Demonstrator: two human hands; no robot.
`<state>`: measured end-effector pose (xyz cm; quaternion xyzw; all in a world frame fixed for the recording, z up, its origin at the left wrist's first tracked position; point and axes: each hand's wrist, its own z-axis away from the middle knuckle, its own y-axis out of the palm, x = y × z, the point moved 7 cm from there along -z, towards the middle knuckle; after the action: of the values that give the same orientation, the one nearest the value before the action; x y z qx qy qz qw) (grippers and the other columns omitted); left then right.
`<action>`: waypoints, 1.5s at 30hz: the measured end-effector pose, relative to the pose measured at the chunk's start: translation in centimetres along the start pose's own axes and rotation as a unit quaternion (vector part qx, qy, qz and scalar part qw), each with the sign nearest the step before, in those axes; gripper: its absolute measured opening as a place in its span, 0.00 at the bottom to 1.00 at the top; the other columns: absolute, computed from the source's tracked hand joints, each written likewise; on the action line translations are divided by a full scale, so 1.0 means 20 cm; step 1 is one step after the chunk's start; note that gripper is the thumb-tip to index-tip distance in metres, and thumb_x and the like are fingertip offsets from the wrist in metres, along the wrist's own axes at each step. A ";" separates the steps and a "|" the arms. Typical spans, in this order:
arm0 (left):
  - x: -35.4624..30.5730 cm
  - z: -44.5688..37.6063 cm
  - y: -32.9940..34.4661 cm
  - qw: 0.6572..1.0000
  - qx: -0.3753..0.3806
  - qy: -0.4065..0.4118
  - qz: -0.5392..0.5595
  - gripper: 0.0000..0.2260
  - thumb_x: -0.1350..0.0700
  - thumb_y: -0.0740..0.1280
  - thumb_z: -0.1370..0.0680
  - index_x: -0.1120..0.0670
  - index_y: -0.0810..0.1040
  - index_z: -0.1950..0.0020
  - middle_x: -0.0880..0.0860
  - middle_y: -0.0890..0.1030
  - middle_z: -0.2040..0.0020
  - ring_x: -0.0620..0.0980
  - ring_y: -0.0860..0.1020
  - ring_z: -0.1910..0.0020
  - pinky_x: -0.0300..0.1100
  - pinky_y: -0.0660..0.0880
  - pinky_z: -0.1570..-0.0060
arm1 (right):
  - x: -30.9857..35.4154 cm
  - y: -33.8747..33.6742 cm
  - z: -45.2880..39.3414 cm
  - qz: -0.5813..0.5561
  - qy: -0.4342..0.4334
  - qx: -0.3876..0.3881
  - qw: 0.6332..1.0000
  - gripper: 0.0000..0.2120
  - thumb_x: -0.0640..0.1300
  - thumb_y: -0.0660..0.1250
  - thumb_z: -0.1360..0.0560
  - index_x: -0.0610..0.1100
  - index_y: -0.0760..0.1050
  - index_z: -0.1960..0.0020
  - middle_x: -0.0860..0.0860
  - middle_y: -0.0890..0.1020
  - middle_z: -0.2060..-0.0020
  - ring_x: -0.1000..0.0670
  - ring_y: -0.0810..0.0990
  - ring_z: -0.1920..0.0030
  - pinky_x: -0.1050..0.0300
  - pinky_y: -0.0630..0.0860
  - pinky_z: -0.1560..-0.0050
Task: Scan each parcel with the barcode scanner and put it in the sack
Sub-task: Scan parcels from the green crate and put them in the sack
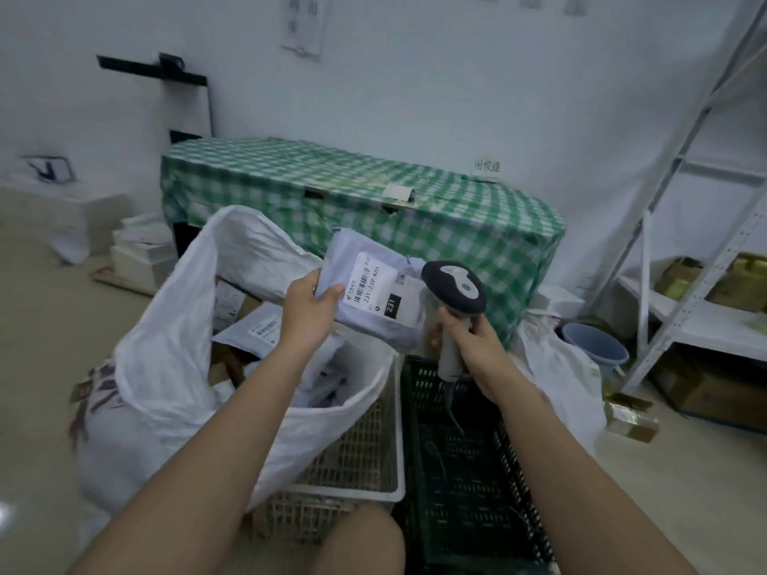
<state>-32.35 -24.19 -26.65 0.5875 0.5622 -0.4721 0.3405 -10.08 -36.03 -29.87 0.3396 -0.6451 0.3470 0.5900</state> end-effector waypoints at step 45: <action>0.91 -0.49 -0.92 0.847 -0.104 -0.139 -0.502 0.23 0.53 0.59 0.18 0.60 0.60 0.26 0.65 0.69 0.34 0.66 0.70 0.37 0.58 0.69 0.45 | -0.77 0.68 -0.88 0.225 0.159 0.127 0.953 0.32 0.58 0.73 0.38 0.53 0.71 0.36 0.47 0.79 0.42 0.43 0.77 0.43 0.41 0.73 0.38</action>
<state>-50.21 -6.46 -38.16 0.1141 0.7731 -0.5940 0.1912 -11.18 -13.43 -44.71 0.1984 -0.5531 0.5991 0.5439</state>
